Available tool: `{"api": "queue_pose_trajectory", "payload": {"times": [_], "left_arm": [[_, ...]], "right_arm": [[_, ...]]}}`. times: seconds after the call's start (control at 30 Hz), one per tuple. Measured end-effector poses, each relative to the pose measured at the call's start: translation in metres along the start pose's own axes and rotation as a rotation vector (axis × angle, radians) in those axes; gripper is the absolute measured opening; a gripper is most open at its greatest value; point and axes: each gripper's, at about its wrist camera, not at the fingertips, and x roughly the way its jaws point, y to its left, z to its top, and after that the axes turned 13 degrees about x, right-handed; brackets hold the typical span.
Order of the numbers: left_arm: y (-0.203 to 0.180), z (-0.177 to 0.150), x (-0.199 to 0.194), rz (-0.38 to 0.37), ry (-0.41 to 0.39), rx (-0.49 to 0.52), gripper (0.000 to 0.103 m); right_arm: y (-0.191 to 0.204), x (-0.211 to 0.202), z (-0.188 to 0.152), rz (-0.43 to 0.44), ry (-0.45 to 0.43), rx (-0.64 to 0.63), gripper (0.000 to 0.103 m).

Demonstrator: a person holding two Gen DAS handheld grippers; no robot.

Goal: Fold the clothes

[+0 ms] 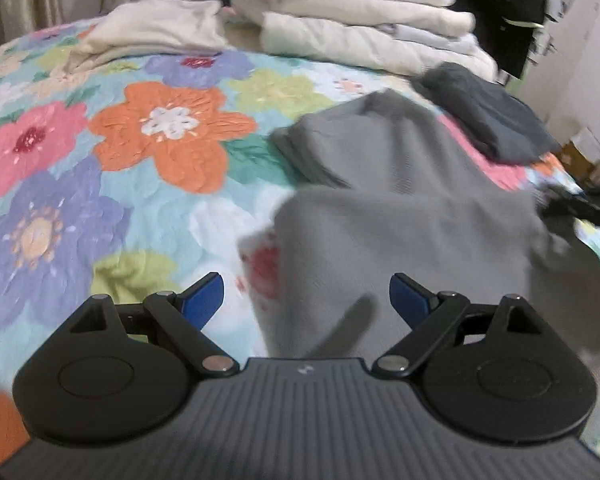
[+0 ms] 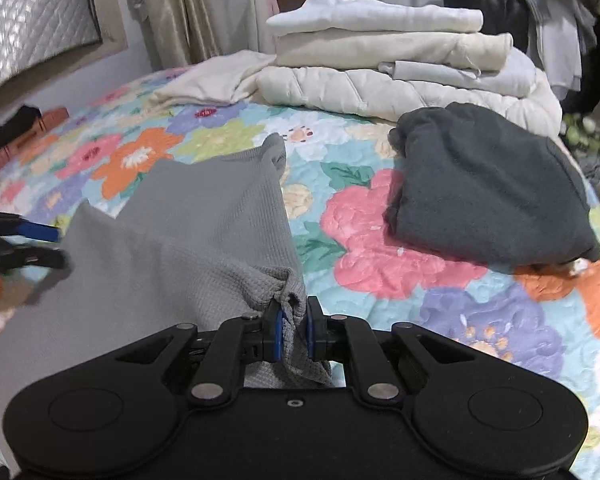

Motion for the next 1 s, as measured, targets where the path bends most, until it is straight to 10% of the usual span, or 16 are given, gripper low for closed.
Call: {"api": "queue_pose_trajectory", "payload": {"times": [0.07, 0.2, 0.33, 0.53, 0.73, 1.0], "left_arm": [[0.004, 0.001, 0.008, -0.079, -0.026, 0.007, 0.086], [0.0, -0.004, 0.01, -0.095, -0.073, 0.026, 0.031], [0.004, -0.006, 0.008, -0.057, -0.092, 0.007, 0.019], [0.011, -0.005, 0.003, 0.031, -0.067, -0.091, 0.037], [0.006, -0.01, -0.03, 0.035, -0.05, -0.069, 0.07], [-0.015, -0.024, -0.037, 0.001, 0.116, -0.074, 0.071]], "right_arm": [[-0.002, 0.001, 0.001, 0.017, 0.007, 0.017, 0.012], [-0.023, -0.004, 0.007, 0.186, -0.026, 0.109, 0.013], [-0.035, 0.011, 0.011, 0.136, -0.022, 0.147, 0.012], [-0.024, 0.034, 0.011, -0.045, 0.004, 0.158, 0.037], [0.011, -0.033, -0.008, 0.005, -0.101, 0.189, 0.052], [0.065, -0.051, -0.084, -0.085, 0.044, 0.046, 0.058]]}}
